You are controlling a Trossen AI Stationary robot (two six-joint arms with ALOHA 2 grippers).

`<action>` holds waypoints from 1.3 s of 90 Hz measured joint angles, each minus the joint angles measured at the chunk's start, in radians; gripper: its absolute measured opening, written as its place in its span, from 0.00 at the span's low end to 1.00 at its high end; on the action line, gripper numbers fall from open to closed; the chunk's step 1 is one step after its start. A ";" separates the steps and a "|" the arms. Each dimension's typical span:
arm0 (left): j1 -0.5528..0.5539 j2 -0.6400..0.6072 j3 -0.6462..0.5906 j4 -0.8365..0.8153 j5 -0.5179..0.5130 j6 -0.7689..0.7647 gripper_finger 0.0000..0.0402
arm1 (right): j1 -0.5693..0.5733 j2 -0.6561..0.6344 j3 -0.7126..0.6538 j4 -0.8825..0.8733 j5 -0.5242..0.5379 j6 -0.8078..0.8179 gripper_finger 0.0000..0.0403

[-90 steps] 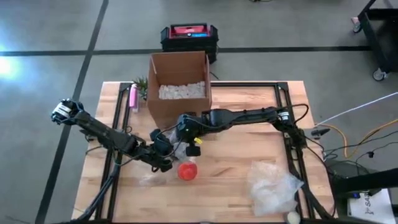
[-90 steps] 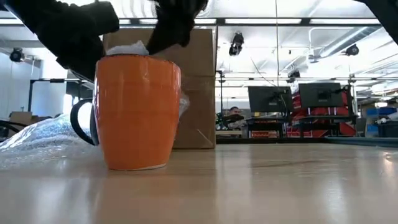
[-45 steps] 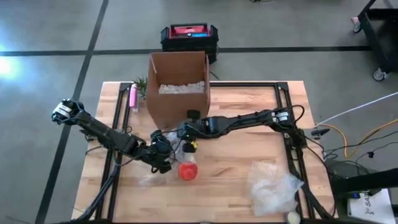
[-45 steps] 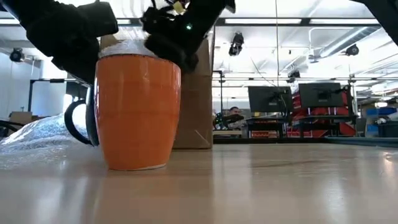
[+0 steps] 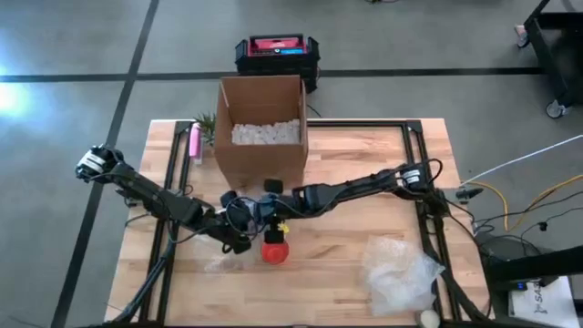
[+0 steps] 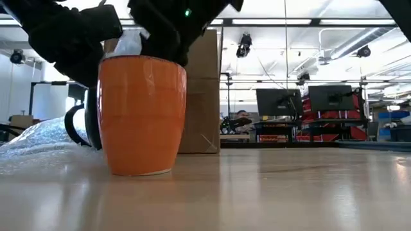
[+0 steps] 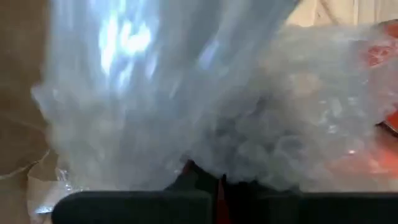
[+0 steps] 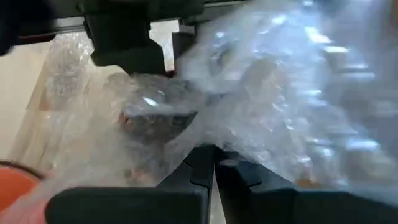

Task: Wrap mug
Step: Wrap the black mug with transparent bubble wrap

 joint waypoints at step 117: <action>0.021 0.001 -0.038 0.097 0.078 0.019 0.00 | -0.002 -0.047 0.160 -0.155 -0.027 -0.035 0.00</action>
